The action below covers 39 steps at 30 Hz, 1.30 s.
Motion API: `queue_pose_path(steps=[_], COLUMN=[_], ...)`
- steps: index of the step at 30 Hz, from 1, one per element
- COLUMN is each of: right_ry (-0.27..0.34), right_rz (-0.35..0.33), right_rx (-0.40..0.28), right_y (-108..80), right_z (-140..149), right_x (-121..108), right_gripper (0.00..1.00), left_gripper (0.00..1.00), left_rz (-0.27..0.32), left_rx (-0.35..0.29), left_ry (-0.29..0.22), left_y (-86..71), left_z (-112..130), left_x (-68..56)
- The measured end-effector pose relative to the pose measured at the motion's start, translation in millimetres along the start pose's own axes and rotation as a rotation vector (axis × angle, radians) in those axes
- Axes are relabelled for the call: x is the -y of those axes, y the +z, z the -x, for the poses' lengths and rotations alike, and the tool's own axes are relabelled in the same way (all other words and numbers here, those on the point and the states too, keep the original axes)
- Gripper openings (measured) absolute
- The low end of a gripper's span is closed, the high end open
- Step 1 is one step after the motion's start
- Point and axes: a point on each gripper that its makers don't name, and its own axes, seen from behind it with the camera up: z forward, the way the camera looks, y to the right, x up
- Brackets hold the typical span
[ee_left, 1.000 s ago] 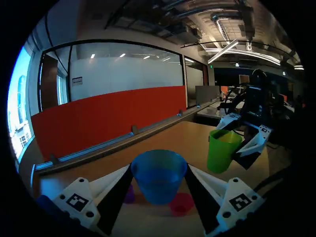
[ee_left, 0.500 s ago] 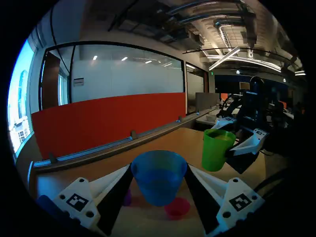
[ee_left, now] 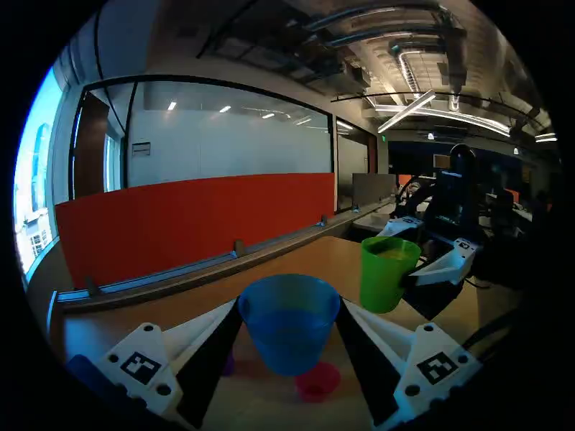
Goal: Pour water
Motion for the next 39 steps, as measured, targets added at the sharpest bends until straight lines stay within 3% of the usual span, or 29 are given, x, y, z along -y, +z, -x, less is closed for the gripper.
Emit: queue_pose_path(steps=[8,20,33,39], right_ry=[-0.001,-0.01,-0.009,-0.01], right_rz=[-0.018,-0.035,-0.052,-0.059], right_rx=[0.001,0.018,0.035,0.044], right_y=[-0.3,2.1,4.7,4.9], right_z=[-1,1,8,12], right_x=[4,11,15,17], right_gripper=[0.92,0.92,0.92,0.91], left_gripper=[0.88,0.88,0.88,0.88], left_rz=[0.013,0.003,-0.01,-0.024], left_rx=[-0.019,-0.03,-0.037,-0.031], left_ry=[0.007,0.032,0.117,0.179], left_y=[-0.3,-4.9,-7.0,-5.3], left_z=[-3,-12,-21,-28], left_x=[-5.3,-1.1,0.2,2.3])
